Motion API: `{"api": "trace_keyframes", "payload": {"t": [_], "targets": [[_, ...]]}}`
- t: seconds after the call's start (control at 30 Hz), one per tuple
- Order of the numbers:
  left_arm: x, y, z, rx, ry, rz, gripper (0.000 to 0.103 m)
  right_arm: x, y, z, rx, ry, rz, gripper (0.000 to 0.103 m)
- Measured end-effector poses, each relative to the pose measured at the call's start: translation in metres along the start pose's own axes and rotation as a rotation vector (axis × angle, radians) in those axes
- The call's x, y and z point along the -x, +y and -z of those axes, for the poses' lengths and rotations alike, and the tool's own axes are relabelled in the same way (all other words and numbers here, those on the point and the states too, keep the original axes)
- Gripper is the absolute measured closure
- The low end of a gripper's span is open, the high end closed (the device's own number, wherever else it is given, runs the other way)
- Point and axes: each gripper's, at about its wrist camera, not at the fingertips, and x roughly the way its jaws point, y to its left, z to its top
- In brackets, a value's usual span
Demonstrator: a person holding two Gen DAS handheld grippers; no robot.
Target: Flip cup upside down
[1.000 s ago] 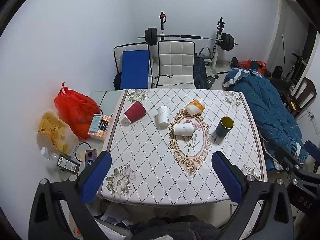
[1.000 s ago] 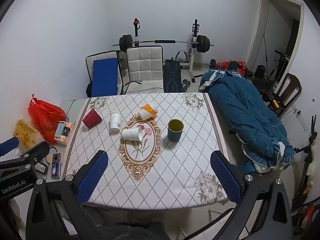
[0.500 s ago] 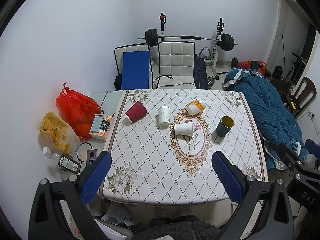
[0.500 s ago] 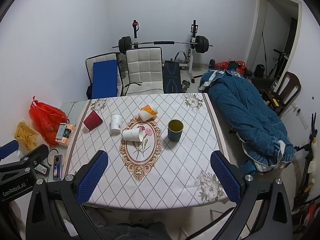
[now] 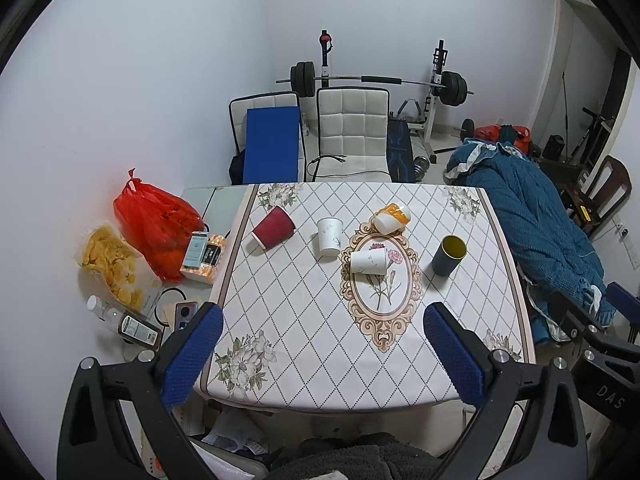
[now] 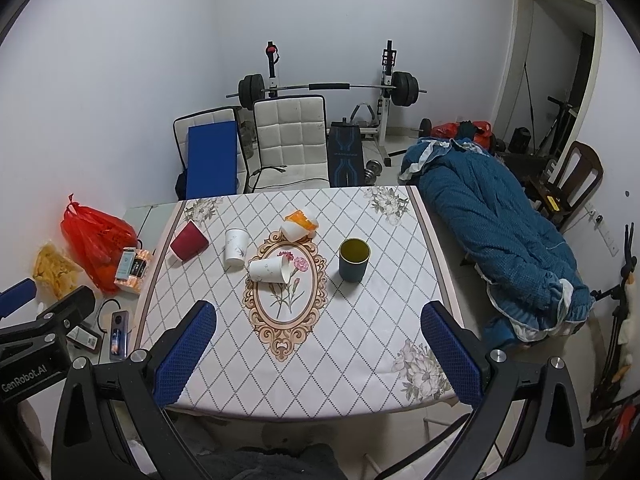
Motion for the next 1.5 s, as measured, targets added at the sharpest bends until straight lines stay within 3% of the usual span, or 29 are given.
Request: {"api": "trace_keyframes", "payload": {"t": [1.5], "targets": [[0.005, -0.001, 0.002, -0.008, -0.007, 0.0, 0.0, -0.005, -0.002, 0.011, -0.021, -0.006, -0.011, 0.0]]}}
